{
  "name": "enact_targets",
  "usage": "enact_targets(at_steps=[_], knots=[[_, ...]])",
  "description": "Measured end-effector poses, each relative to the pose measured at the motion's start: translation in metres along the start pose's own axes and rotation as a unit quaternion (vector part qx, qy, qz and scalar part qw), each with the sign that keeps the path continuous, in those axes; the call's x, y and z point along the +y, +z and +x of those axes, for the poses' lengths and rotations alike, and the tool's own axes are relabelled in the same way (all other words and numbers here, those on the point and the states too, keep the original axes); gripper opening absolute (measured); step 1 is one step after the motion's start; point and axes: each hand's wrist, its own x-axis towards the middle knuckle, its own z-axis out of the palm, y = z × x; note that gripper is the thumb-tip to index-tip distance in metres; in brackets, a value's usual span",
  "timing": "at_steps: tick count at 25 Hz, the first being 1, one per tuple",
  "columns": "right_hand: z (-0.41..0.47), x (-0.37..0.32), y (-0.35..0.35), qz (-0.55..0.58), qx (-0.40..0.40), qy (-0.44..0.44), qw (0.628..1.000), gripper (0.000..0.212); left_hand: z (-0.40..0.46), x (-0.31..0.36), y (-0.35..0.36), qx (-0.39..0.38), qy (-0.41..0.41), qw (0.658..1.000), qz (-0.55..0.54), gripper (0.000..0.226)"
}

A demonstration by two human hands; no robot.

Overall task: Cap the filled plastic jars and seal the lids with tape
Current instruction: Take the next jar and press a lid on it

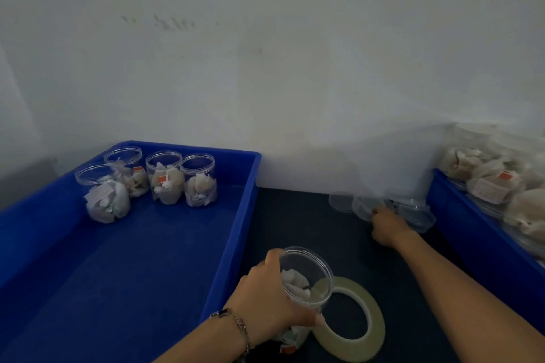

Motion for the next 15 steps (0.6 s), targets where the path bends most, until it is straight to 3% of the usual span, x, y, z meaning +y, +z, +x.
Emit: enact_targets(at_steps=[5, 8, 12, 14, 15], knots=[[0.002, 0.002, 0.002, 0.041, 0.004, 0.001, 0.999, 0.04, 0.003, 0.0, -0.002, -0.01, 0.003, 1.0, 0.008, 0.095], [-0.006, -0.009, 0.011, 0.035, -0.005, 0.023, 0.999, 0.057, 0.001, -0.001, -0.003, -0.006, 0.019, 1.0, -0.009, 0.092], [-0.022, -0.01, 0.026, -0.01, 0.209, -0.026, 0.978, 0.02, 0.001, -0.003, 0.0, -0.005, 0.016, 1.0, 0.011, 0.095], [-0.022, -0.007, 0.022, 0.022, 0.279, -0.005, 0.96, 0.034, 0.001, -0.002, 0.0, -0.007, 0.011, 1.0, 0.022, 0.098], [-0.021, -0.006, 0.02, 0.045, 0.268, 0.016, 0.962, 0.046, 0.001, -0.001, 0.0, -0.007, 0.01, 1.0, 0.026, 0.098]])
